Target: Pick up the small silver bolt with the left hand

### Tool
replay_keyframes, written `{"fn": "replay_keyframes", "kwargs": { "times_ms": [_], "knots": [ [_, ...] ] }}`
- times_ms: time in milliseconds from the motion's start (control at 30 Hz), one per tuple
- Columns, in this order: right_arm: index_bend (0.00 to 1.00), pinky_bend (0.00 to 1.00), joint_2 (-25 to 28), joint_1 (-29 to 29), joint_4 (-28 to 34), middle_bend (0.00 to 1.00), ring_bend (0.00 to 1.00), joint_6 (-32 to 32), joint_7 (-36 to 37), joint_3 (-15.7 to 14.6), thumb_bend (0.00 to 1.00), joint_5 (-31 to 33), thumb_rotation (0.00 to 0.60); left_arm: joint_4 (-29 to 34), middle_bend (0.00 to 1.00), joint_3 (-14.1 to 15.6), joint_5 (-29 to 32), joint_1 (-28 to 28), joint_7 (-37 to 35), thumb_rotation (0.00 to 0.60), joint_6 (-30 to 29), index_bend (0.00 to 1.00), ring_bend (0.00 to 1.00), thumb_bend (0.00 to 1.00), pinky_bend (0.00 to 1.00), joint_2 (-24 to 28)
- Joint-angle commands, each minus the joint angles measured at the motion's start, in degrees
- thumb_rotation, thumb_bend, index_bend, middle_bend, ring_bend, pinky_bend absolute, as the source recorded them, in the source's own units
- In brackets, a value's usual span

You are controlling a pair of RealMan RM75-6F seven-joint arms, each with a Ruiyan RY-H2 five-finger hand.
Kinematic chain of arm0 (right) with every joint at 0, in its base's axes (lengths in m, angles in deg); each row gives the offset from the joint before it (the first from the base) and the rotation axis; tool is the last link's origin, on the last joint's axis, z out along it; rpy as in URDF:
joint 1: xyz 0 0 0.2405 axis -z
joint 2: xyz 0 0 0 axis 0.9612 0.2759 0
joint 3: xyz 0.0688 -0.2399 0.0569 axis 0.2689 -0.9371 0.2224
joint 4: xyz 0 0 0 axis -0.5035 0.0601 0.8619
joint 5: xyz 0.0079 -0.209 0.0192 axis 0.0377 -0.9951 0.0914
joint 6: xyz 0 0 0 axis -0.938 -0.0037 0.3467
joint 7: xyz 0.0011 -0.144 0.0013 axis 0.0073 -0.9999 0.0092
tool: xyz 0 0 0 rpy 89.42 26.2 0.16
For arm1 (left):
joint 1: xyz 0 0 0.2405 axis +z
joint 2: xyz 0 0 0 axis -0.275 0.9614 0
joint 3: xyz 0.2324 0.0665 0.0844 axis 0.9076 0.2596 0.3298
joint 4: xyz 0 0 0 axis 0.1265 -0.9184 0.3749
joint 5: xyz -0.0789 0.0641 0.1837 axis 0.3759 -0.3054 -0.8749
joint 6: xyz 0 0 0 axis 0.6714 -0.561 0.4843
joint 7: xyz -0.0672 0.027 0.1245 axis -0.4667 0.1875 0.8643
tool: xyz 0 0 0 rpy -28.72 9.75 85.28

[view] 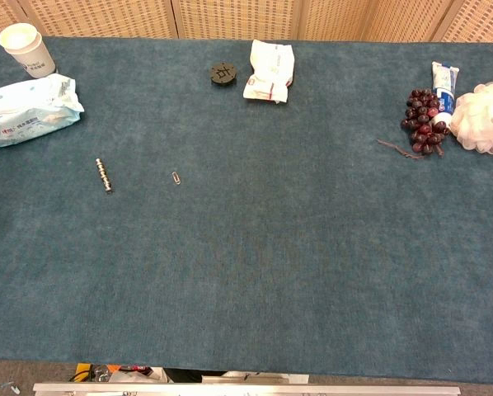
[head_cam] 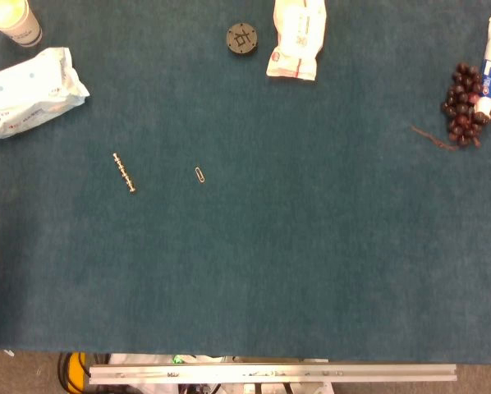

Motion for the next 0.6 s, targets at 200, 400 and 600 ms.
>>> {"fn": "replay_keyframes", "kwargs": {
  "times_ms": [200, 400, 600],
  "knots": [
    [0.35, 0.35, 0.4, -0.1, 0.0, 0.43, 0.34, -0.6, 0.8, 0.3, 0.32, -0.7, 0.6, 0.1, 0.31, 0.3, -0.5, -0.2, -0.5, 0.6, 0.5, 0.18, 0.24, 0.33, 0.2, 0.6],
    [0.35, 0.35, 1.5, -1.0, 0.5, 0.43, 0.34, -1.6, 1.3, 1.3, 0.32, -2.1, 0.6, -0.1, 0.32, 0.5, -2.7, -2.2, -3.4, 0.6, 2.8, 0.18, 0.24, 0.33, 0.21, 2.4],
    [0.35, 0.35, 2.6, -2.0, 1.5, 0.43, 0.34, -1.5, 0.9, 2.0, 0.32, -2.9, 0.6, -0.4, 0.32, 0.2, -4.3, -6.5, -6.1, 0.6, 8.6, 0.18, 0.25, 0.33, 0.22, 5.1]
  ]
}}
